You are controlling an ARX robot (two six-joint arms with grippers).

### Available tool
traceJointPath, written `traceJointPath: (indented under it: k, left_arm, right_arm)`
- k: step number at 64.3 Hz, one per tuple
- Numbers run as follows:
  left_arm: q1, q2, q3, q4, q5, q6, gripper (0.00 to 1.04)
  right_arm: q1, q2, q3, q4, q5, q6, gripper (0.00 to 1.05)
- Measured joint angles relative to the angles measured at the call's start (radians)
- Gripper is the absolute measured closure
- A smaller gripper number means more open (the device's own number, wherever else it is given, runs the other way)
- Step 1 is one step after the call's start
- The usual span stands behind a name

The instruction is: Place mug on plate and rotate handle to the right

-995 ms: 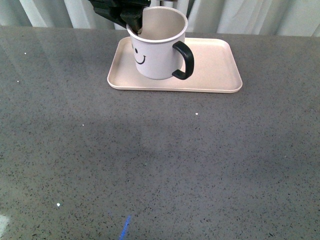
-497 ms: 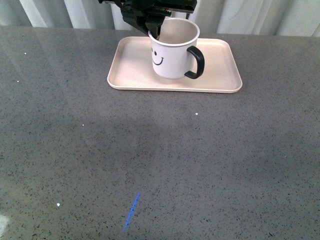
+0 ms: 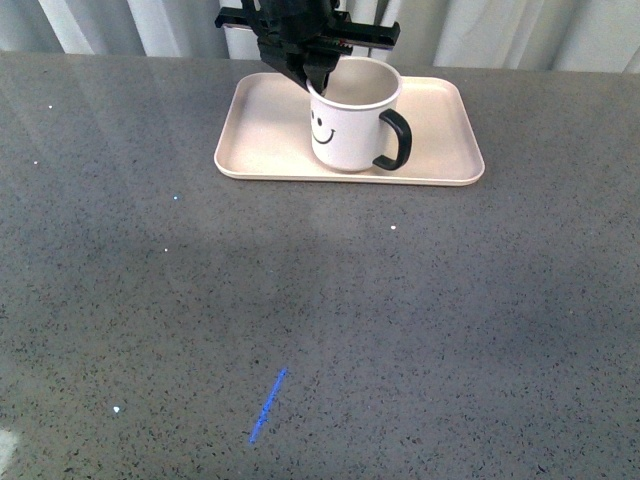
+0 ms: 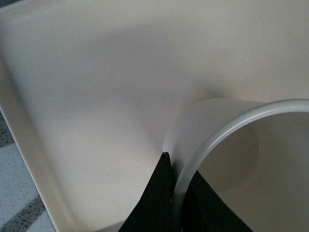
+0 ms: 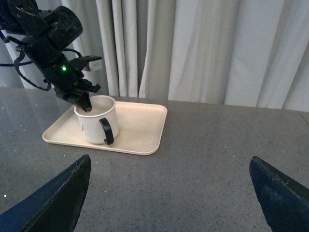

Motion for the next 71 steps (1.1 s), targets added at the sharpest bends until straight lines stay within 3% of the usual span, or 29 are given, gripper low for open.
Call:
traceJointPath:
  k: [67, 71]
  left_arm:
    - [-0.008, 0.032, 0.030, -0.001, -0.023, -0.013, 1.03]
    - [-0.008, 0.032, 0.030, -0.001, -0.023, -0.013, 0.96]
  right_arm:
    - [0.000, 0.000, 0.000, 0.000, 0.000, 0.000, 0.09]
    - [0.000, 0.000, 0.000, 0.000, 0.000, 0.000, 0.09]
